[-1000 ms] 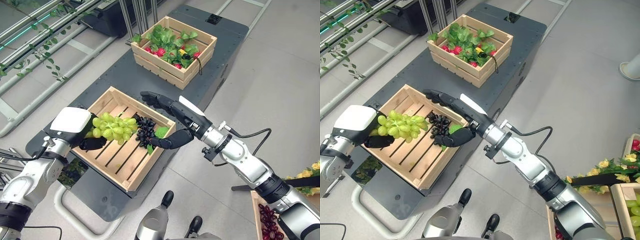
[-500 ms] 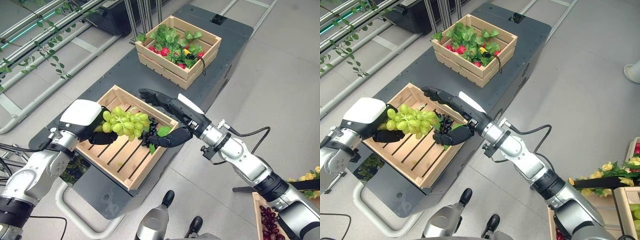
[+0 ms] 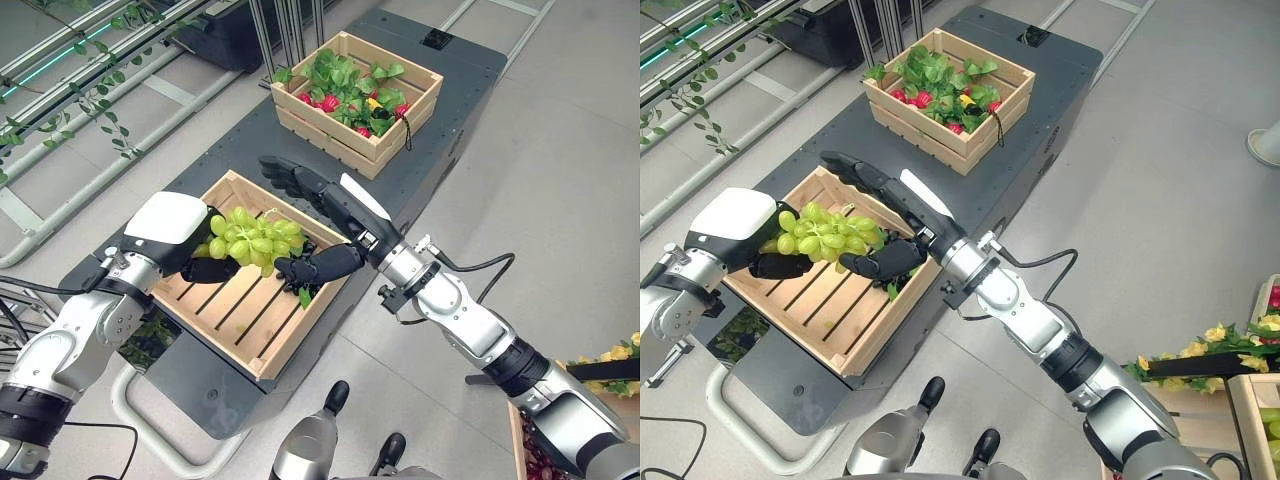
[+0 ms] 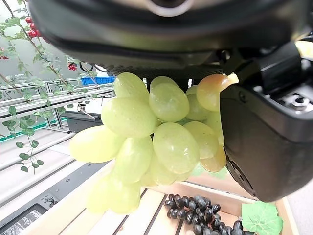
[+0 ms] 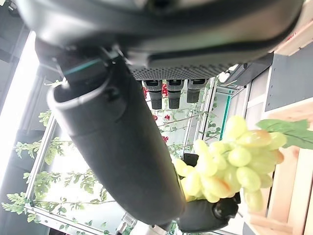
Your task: Pick up the fruits from the basket on one side to the basket on the other side
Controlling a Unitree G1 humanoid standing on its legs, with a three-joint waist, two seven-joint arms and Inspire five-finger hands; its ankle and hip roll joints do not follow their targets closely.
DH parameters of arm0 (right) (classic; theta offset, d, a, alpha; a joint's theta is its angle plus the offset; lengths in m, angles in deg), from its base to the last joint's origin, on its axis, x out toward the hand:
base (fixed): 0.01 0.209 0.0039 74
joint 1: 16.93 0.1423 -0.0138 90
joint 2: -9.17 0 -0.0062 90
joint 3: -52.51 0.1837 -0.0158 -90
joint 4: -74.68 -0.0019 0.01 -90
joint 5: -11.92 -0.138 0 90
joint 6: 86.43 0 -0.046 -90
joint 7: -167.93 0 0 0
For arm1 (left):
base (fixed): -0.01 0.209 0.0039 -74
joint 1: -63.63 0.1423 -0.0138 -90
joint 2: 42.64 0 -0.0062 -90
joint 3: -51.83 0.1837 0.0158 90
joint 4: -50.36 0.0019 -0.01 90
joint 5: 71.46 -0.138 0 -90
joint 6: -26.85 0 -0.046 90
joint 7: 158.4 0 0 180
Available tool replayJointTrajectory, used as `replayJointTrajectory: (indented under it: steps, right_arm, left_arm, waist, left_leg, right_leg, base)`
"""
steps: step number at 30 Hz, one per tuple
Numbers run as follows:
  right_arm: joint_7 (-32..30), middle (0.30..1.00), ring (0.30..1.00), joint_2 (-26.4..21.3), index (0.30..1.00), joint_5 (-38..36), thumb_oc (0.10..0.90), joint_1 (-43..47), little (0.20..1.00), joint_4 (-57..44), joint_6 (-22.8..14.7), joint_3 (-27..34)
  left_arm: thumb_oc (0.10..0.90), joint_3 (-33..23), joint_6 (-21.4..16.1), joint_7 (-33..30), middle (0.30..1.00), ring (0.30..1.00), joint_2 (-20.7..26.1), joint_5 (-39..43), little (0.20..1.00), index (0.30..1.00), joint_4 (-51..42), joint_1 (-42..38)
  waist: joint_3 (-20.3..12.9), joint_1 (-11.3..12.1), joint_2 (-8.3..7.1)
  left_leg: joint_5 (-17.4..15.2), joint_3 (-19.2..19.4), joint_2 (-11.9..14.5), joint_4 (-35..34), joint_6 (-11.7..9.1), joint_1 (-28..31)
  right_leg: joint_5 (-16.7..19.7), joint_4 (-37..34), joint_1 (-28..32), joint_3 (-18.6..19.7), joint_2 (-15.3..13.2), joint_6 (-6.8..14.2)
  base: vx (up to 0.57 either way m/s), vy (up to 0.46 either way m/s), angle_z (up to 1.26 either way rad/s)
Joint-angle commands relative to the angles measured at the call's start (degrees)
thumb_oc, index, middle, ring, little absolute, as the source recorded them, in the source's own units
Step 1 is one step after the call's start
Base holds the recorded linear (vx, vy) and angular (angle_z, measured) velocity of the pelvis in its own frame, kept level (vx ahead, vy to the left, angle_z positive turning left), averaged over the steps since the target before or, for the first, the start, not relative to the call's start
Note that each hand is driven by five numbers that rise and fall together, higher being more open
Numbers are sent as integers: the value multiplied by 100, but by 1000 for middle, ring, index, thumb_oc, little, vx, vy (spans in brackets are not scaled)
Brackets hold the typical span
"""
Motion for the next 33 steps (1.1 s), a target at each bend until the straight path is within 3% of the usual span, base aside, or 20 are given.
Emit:
replayJointTrajectory:
  steps: [1, 13, 33]
  right_arm:
    - [-9, 900, 900, 499, 900, -290, 800, 160, 900, 251, -510, -507]
    - [778, 900, 900, 585, 900, -647, 800, 278, 900, 336, -362, -888]
    - [388, 900, 900, 769, 900, -203, 800, 196, 900, 651, -414, -884]
  left_arm:
    - [400, 108, 25, -393, 300, 300, -34, 409, 300, 300, 22, -403]
    - [400, 226, 67, -439, 300, 300, -89, 392, 300, 300, -13, -522]
    - [400, 264, 190, -281, 300, 300, -276, 582, 300, 300, -287, -624]
  waist:
    - [-1503, 31, 20]
    - [-1534, 75, -50]
    - [-1550, 73, -45]
  left_leg:
    - [-238, -238, -299, -189, -13, 32]
    - [-238, -265, -305, -189, -10, 27]
    - [-251, -280, -312, -189, 12, 34]
  right_leg:
    - [268, 27, -268, -95, -277, 79]
    - [264, 19, -261, -143, -276, 81]
    - [264, 22, -268, -128, -285, 75]
  base:
    - [0, 0, 0]
    - [0, 0, 0]
    - [0, 0, 0]
